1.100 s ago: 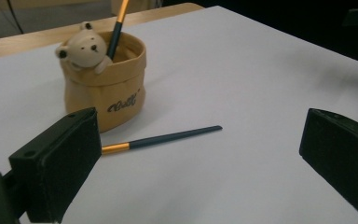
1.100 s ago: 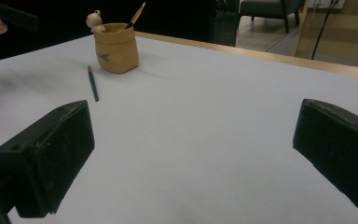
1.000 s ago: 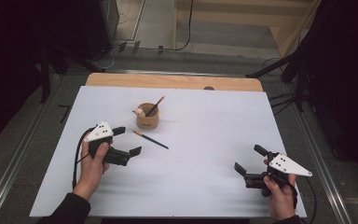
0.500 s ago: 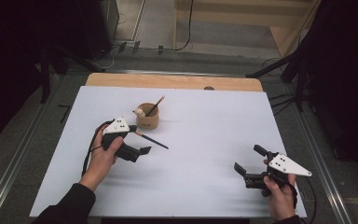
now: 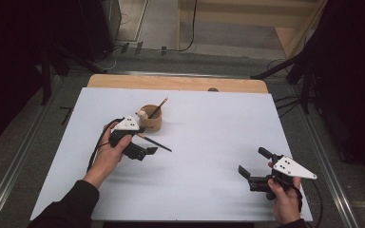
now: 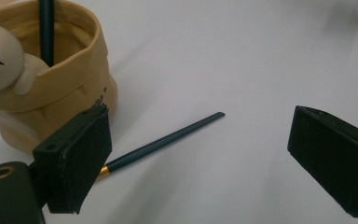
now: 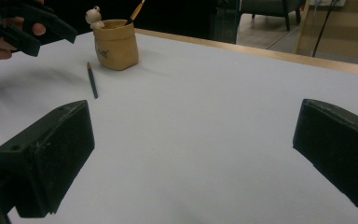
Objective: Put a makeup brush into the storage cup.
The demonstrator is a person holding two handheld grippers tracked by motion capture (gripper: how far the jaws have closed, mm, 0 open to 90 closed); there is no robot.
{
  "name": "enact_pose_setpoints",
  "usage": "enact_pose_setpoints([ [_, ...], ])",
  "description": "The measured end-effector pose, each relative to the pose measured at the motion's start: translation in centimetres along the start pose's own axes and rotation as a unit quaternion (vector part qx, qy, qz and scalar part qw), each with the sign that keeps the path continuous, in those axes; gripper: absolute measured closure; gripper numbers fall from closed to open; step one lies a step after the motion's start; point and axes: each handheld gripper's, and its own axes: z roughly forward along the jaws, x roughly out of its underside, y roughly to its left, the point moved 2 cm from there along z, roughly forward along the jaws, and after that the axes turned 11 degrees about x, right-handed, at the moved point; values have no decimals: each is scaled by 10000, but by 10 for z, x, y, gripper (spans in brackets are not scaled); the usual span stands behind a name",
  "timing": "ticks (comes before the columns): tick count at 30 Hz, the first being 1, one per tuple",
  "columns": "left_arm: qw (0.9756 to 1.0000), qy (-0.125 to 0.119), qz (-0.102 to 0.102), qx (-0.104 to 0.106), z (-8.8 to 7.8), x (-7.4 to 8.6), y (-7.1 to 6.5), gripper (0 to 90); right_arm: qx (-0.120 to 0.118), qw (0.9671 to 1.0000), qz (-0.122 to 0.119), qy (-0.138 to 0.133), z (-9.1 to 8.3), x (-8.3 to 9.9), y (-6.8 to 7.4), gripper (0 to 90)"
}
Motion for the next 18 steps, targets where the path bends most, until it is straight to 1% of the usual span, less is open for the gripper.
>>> enact_pose_setpoints([
  [3, 9999, 100, 59, -30, 2, -1, 0, 66, -6, 10000, 1, 1, 0, 0, 0, 0],
  [6, 9996, 246, 165, -38, 3, -4, 0, 69, -15, 10000, 2, -10, 1, 0, 0, 0],
  [7, 9993, 317, 206, -45, 4, -5, 0, 82, -17, 10000, 1, -7, 1, 0, 1, 0],
  [8, 9989, 384, 251, -100, 5, -5, 0, 126, -12, 10000, -2, -1, 1, 0, 1, 0],
  [9, 9986, 443, 283, -104, 5, -6, 0, 143, -8, 10000, 1, 5, 1, 0, 1, 0],
  [11, 9986, 466, 252, -42, 7, -6, 2, 140, -8, 10000, -3, -3, 1, 0, 0, 0],
  [13, 9979, 581, 267, -70, 8, -5, 4, 144, -3, 10000, 10, -5, 1, 0, 0, 0],
  [15, 9976, 633, 276, -38, 8, -6, 6, 187, 0, 10000, 17, 6, 1, 1, 0, 0],
  [17, 9966, 748, 332, -75, 10, -8, 7, 242, -6, 10000, 13, 15, 2, 1, 0, 0],
  [18, 9954, 871, 396, -87, 11, -9, 8, 257, -7, 10000, 6, 16, 2, 1, 0, 0],
])
